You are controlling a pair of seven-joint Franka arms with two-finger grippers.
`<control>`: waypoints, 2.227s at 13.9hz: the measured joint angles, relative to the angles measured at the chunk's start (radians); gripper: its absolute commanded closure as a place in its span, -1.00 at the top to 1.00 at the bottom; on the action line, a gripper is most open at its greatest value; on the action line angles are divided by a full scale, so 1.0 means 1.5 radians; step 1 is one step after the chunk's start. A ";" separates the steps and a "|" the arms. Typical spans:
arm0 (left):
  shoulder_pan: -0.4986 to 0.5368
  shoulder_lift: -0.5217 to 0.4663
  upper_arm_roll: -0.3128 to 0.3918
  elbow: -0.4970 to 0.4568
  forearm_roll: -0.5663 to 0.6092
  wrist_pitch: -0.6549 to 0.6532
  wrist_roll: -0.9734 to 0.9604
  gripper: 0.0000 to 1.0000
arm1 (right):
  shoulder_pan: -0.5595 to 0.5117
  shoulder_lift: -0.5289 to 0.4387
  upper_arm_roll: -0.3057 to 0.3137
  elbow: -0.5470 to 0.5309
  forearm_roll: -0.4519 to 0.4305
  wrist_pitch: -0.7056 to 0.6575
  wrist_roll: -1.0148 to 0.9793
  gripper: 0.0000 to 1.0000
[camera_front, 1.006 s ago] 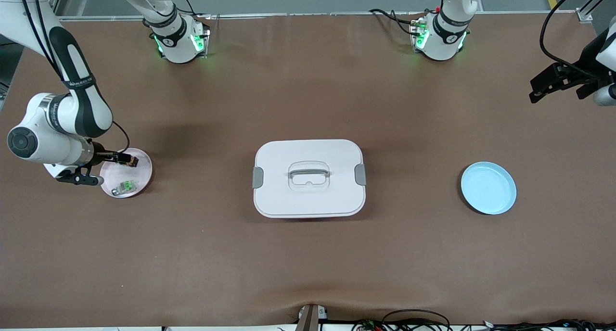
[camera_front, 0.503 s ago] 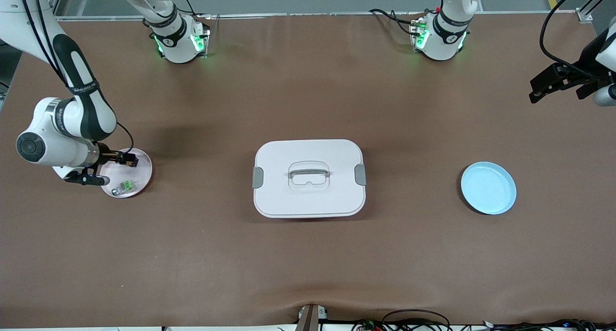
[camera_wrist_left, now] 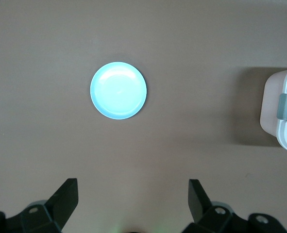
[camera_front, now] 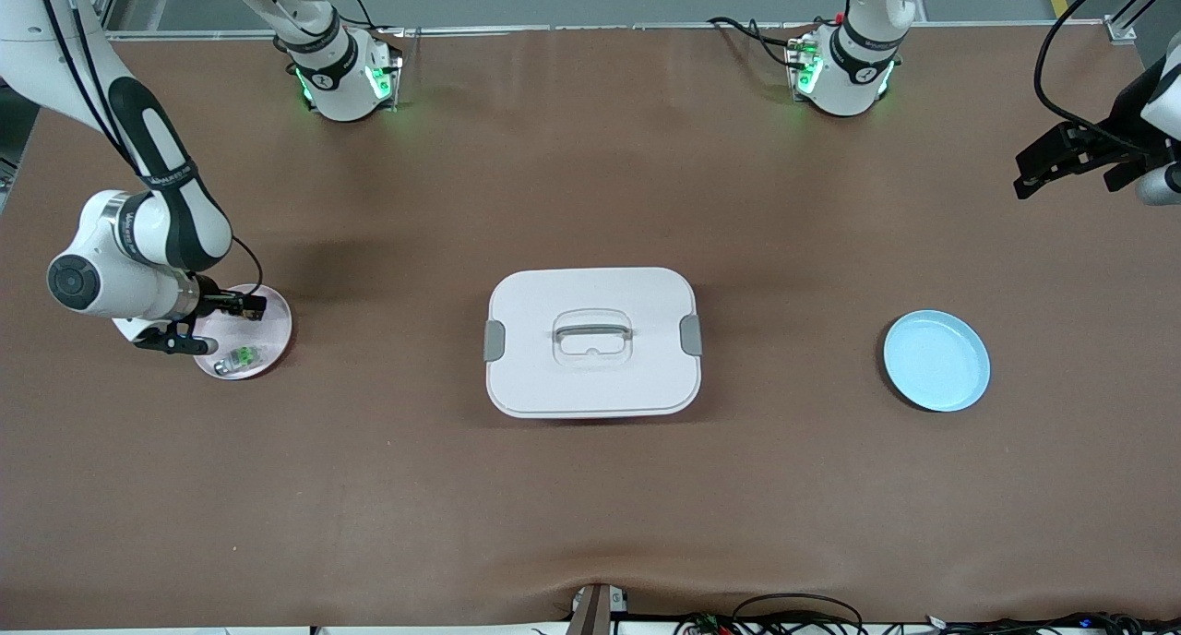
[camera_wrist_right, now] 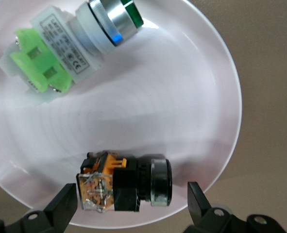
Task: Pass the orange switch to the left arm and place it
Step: 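Lower the right gripper and close it on the black-orange switch, then lift the switch with the right gripper and carry it over the box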
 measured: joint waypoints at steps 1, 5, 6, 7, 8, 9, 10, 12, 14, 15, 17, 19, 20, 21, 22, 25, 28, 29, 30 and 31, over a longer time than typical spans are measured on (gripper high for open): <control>0.000 0.000 -0.001 0.001 0.000 0.000 0.000 1.00 | 0.000 0.004 0.000 -0.001 0.000 0.009 0.000 1.00; 0.000 -0.003 -0.001 0.003 0.000 -0.002 0.000 1.00 | 0.000 0.010 0.000 -0.003 0.000 0.018 0.000 0.19; 0.000 -0.003 -0.001 0.003 0.000 -0.006 0.000 1.00 | 0.000 0.010 0.000 -0.003 0.000 0.018 0.000 -0.04; 0.000 -0.003 -0.001 0.003 0.000 -0.012 0.000 1.00 | 0.000 0.009 0.000 -0.003 0.000 0.018 0.001 -0.19; 0.000 -0.003 -0.001 0.003 0.000 -0.015 0.000 1.00 | 0.000 0.009 0.000 -0.003 0.000 0.018 0.001 -0.32; 0.000 -0.003 -0.001 0.003 0.000 -0.017 0.000 1.00 | 0.000 0.009 0.000 -0.003 0.000 0.018 0.001 -0.36; 0.000 -0.003 -0.001 0.003 0.000 -0.018 0.000 1.00 | 0.000 0.009 0.000 -0.003 0.000 0.018 0.000 -0.40; 0.000 -0.003 -0.001 0.004 0.000 -0.018 0.000 1.00 | 0.000 0.009 0.000 -0.003 0.000 0.017 0.000 -0.43; -0.001 -0.003 -0.002 0.005 0.000 -0.018 0.000 1.00 | 0.000 0.009 0.001 -0.002 0.000 0.015 0.000 -0.43; -0.001 -0.003 -0.002 0.005 0.000 -0.019 0.000 1.00 | 0.000 0.008 0.002 -0.001 0.000 0.007 0.000 -0.43; -0.001 -0.003 -0.002 0.005 0.000 -0.019 0.000 1.00 | 0.001 -0.006 0.006 0.010 0.000 -0.037 0.000 -0.43; -0.002 -0.003 -0.003 0.005 0.000 -0.020 0.000 1.00 | 0.003 -0.029 0.010 0.029 0.000 -0.095 0.000 -0.43; -0.002 -0.003 -0.003 0.005 0.000 -0.020 0.000 1.00 | 0.006 -0.042 0.012 0.037 0.000 -0.121 0.000 -0.44; -0.002 -0.003 -0.003 0.005 0.000 -0.021 0.000 1.00 | 0.010 -0.056 0.014 0.046 0.002 -0.146 0.000 -0.45; -0.002 -0.003 -0.003 0.005 0.000 -0.021 0.000 1.00 | 0.016 -0.069 0.015 0.054 0.010 -0.174 0.001 -0.46; -0.002 -0.003 -0.003 0.005 0.000 -0.022 0.000 1.00 | 0.044 -0.099 0.016 0.103 0.054 -0.297 0.030 -0.46; -0.002 -0.003 -0.003 0.004 0.000 -0.022 0.000 1.00 | 0.085 -0.121 0.018 0.171 0.084 -0.423 0.110 -0.46; -0.002 -0.003 -0.003 0.004 0.000 -0.022 0.000 1.00 | 0.098 -0.128 0.018 0.194 0.103 -0.461 0.134 -0.46; -0.002 -0.003 -0.003 0.004 0.000 -0.022 0.000 1.00 | 0.107 -0.132 0.018 0.216 0.121 -0.495 0.159 -0.46; -0.002 -0.002 -0.003 0.004 0.000 -0.022 0.000 1.00 | 0.115 -0.135 0.019 0.235 0.138 -0.525 0.187 -0.47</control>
